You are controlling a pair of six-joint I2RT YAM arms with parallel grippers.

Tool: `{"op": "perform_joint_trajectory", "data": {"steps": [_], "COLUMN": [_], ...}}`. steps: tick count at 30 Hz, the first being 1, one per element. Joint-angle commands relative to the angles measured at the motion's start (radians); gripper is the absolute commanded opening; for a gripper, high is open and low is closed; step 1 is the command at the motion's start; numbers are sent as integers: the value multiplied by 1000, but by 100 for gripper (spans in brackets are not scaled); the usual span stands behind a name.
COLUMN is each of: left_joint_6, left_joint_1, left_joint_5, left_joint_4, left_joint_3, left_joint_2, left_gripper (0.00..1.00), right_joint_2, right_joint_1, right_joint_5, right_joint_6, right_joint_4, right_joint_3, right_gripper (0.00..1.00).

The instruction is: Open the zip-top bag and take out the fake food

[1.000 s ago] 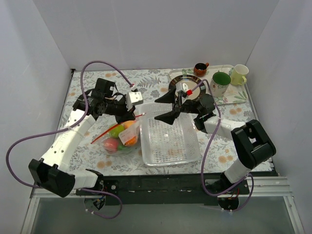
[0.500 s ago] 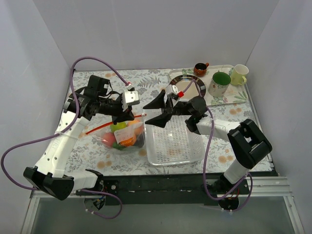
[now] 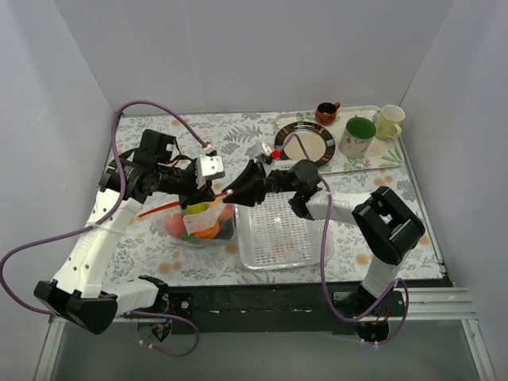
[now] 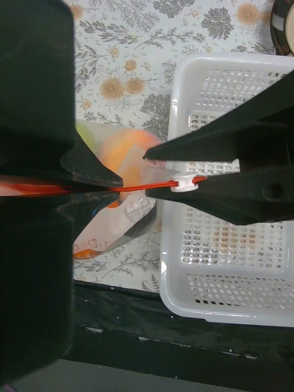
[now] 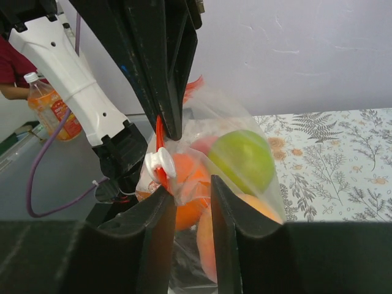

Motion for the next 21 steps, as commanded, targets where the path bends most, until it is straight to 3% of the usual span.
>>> {"op": "perform_joint_trajectory", "data": {"steps": [1, 4, 6, 7, 8, 10, 14, 21], "left_joint_6": [21, 32, 29, 24, 16, -2, -65, -91], "left_joint_1": [-4, -4, -6, -4, -4, -4, -4, -4], "left_joint_5": [13, 2, -18, -24, -32, -36, -21, 22], "left_joint_4": [10, 10, 27, 37, 50, 93, 203, 281], "left_joint_3": [-9, -32, -75, -90, -109, -144, -135, -86], "left_joint_2": [-47, -54, -68, -74, -87, -97, -104, -41], "left_gripper": [0, 0, 0, 6, 41, 58, 65, 65], "right_joint_2": [13, 8, 1, -2, -9, -13, -21, -30], "right_joint_1": [8, 8, 10, 10, 10, 14, 25, 57], "right_joint_5": [19, 19, 25, 25, 25, 22, 17, 14], "right_joint_6": [40, 36, 25, 19, 13, 2, -26, -95], "right_joint_4": [168, 151, 136, 128, 113, 95, 33, -77], "right_joint_3": [61, 62, 61, 59, 59, 58, 59, 88], "right_gripper": [29, 17, 2, 1, 1, 1, 1, 1]}}
